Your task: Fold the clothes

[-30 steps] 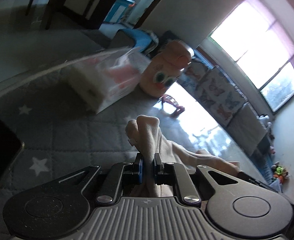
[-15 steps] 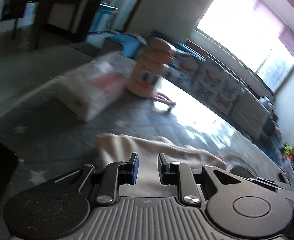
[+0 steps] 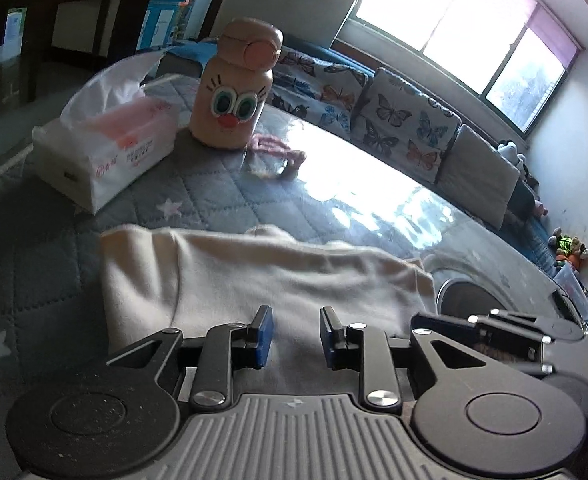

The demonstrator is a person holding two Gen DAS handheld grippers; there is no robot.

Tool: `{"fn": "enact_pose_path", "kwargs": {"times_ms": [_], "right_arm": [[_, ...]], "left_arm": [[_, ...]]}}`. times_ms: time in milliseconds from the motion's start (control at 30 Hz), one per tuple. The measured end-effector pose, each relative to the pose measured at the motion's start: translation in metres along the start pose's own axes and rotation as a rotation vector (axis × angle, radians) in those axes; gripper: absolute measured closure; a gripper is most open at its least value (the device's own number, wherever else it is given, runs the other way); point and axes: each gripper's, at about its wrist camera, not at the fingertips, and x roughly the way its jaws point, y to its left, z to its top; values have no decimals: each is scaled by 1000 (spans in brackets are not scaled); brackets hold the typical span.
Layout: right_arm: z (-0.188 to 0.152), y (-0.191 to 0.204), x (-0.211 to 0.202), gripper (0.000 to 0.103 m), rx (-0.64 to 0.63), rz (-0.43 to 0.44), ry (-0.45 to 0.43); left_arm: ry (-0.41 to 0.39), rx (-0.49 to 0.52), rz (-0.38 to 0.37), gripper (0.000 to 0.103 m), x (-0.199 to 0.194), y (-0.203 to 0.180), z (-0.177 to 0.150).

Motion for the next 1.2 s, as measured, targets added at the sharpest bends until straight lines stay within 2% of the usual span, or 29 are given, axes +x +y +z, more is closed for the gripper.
{"fn": "enact_pose_path", "kwargs": {"times_ms": [33,133,367,467,533,667,733,800,933,1033,1200], "right_arm": [[4,-5,0,63,16,-7,-11],[12,-16,6,63,53,-17,-20],[16,-39,36,63,100,-65,26],[16,-41,36,63,103,-62,27],[17,-37,28,58,91,-55,14],[13,-18,17,56,37,-23,7],[9,-8,15,51,12,-8,14],[3,3,15,50,-16,5,23],[-11,22,12,48,-89,-9,42],[-18,30,7,45,-116,-14,46],[-30,29,-6,43,-93,-18,43]], "left_arm": [[-5,0,-2,74,1,-1,2],[-10,0,-7,68,6,-1,11],[14,-8,23,67,29,3,19],[12,-4,21,62,28,3,19],[4,8,22,53,23,2,18],[-16,28,23,47,10,-1,16],[-26,32,24,40,3,-2,13],[-33,39,29,36,-3,-3,10],[-45,62,44,27,-15,-6,0],[-56,70,66,25,-24,-5,-8],[-63,72,93,21,-36,0,-22]]}}
